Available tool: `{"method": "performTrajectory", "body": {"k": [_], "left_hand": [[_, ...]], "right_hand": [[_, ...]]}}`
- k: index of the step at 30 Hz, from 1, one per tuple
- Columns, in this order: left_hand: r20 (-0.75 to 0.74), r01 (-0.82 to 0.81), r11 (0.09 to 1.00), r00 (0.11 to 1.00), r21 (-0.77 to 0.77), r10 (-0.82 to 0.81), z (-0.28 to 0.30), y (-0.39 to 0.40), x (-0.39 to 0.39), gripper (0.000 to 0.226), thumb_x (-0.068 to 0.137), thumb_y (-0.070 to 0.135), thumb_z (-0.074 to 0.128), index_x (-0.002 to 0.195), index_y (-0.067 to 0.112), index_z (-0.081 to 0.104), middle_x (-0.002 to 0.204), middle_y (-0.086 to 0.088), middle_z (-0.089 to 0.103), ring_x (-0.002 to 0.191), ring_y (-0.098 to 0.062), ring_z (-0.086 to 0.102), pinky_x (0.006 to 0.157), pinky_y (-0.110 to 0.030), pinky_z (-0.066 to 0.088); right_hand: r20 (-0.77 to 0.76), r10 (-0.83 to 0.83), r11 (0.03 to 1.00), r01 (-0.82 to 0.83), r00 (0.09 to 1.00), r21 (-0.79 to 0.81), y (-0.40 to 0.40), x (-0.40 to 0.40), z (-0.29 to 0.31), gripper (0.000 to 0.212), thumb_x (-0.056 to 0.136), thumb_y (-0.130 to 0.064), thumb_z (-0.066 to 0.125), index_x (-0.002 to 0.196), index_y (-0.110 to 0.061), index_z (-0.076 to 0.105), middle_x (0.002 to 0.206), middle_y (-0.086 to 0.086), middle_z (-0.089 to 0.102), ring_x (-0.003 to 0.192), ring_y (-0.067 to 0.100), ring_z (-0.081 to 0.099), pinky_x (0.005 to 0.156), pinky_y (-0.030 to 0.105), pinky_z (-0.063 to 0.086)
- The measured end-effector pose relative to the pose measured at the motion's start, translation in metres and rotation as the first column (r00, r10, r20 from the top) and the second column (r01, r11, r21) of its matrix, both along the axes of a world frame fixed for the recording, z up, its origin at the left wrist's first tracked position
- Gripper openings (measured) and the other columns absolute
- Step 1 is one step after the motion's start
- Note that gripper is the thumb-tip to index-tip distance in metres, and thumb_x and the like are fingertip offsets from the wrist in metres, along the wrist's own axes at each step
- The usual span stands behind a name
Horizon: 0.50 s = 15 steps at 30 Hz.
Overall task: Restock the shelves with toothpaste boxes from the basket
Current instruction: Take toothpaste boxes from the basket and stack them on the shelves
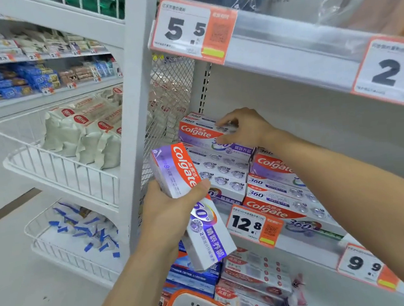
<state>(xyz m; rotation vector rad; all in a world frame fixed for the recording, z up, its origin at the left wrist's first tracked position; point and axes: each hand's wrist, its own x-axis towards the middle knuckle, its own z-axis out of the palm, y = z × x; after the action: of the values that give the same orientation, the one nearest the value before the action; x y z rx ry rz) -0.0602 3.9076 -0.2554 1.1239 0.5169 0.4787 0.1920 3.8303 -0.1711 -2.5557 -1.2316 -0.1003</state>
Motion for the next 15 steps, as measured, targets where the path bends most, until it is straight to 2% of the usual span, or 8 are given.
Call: {"method": "performTrajectory", "body": {"k": [2, 5, 6, 8, 10, 11, 13, 15], "left_hand": [[0.003, -0.005, 1.0, 1.0, -0.018, 0.005, 0.002, -0.003, 0.002, 0.037, 0.078, 0.027, 0.082, 0.108, 0.014, 0.064, 0.091, -0.003, 0.078, 0.075, -0.022, 0.076, 0.057, -0.028, 0.059], [-0.006, -0.014, 0.998, 1.0, -0.06, 0.014, 0.002, -0.004, 0.004, 0.029, 0.084, 0.027, 0.078, 0.107, 0.015, 0.064, 0.091, -0.005, 0.078, 0.075, -0.024, 0.076, 0.056, -0.028, 0.058], [-0.012, -0.016, 0.997, 1.0, -0.076, 0.016, 0.003, -0.003, 0.003, 0.028, 0.086, 0.026, 0.077, 0.108, 0.014, 0.064, 0.091, -0.006, 0.078, 0.076, -0.024, 0.076, 0.057, -0.029, 0.059], [-0.007, -0.019, 0.995, 1.0, -0.101, 0.018, 0.003, -0.002, 0.003, 0.028, 0.085, 0.023, 0.077, 0.109, 0.012, 0.066, 0.091, -0.008, 0.078, 0.076, -0.026, 0.076, 0.064, -0.033, 0.06], [0.026, -0.02, 0.995, 0.999, -0.099, 0.023, 0.004, -0.001, 0.003, 0.028, 0.084, 0.02, 0.077, 0.107, 0.01, 0.067, 0.094, -0.01, 0.078, 0.078, -0.026, 0.076, 0.068, -0.034, 0.059], [0.055, -0.019, 0.995, 0.998, -0.098, 0.025, 0.006, -0.001, 0.003, 0.029, 0.083, 0.019, 0.078, 0.107, 0.008, 0.067, 0.095, -0.012, 0.078, 0.078, -0.026, 0.076, 0.069, -0.034, 0.059], [0.144, -0.032, 0.991, 0.988, -0.129, 0.05, 0.012, -0.006, 0.003, 0.038, 0.078, 0.021, 0.078, 0.11, 0.003, 0.066, 0.103, -0.018, 0.075, 0.083, -0.029, 0.074, 0.074, -0.038, 0.058], [0.244, -0.047, 0.981, 0.965, -0.189, 0.093, 0.018, -0.011, 0.004, 0.05, 0.074, 0.023, 0.078, 0.116, 0.001, 0.064, 0.111, -0.022, 0.072, 0.095, -0.038, 0.071, 0.083, -0.048, 0.057]], "right_hand": [[-0.022, -0.009, 1.0, 0.009, 1.0, -0.006, -0.002, 0.0, -0.002, 0.05, 0.079, -0.034, 0.083, 0.123, -0.017, 0.068, 0.127, 0.001, 0.064, 0.111, 0.014, 0.056, 0.088, 0.02, 0.035], [0.051, -0.012, 1.0, 0.013, 0.999, -0.013, -0.004, -0.006, -0.005, 0.059, 0.081, -0.044, 0.079, 0.132, -0.02, 0.06, 0.136, 0.004, 0.056, 0.126, 0.021, 0.05, 0.104, 0.032, 0.04], [0.081, -0.003, 0.998, -0.001, 0.997, 0.056, -0.005, -0.013, -0.004, 0.058, 0.083, -0.046, 0.077, 0.132, -0.021, 0.059, 0.136, 0.003, 0.055, 0.126, 0.019, 0.05, 0.105, 0.034, 0.041], [0.057, 0.025, 0.958, -0.04, 0.998, 0.285, -0.011, -0.04, 0.005, 0.037, 0.088, -0.039, 0.074, 0.119, -0.02, 0.067, 0.12, -0.002, 0.065, 0.11, 0.011, 0.06, 0.095, 0.025, 0.046], [-0.179, 0.139, 0.922, -0.061, 0.974, 0.382, -0.022, -0.071, 0.012, 0.023, 0.088, -0.03, 0.076, 0.106, -0.018, 0.07, 0.097, -0.003, 0.073, 0.087, 0.01, 0.068, 0.082, 0.028, 0.054], [-0.338, 0.21, 0.937, -0.09, 0.918, 0.337, -0.03, -0.083, 0.012, 0.03, 0.086, -0.031, 0.077, 0.11, -0.017, 0.068, 0.095, 0.001, 0.074, 0.084, 0.012, 0.071, 0.081, 0.034, 0.057], [-0.584, 0.239, 0.97, -0.165, 0.776, 0.177, -0.044, -0.103, 0.007, 0.059, 0.079, -0.042, 0.078, 0.129, -0.019, 0.057, 0.108, 0.005, 0.072, 0.094, 0.019, 0.073, 0.086, 0.047, 0.059], [-0.661, 0.237, 0.971, -0.197, 0.712, 0.135, -0.053, -0.115, -0.002, 0.068, 0.077, -0.043, 0.081, 0.134, -0.023, 0.052, 0.114, 0.005, 0.072, 0.1, 0.027, 0.073, 0.091, 0.058, 0.056]]}}
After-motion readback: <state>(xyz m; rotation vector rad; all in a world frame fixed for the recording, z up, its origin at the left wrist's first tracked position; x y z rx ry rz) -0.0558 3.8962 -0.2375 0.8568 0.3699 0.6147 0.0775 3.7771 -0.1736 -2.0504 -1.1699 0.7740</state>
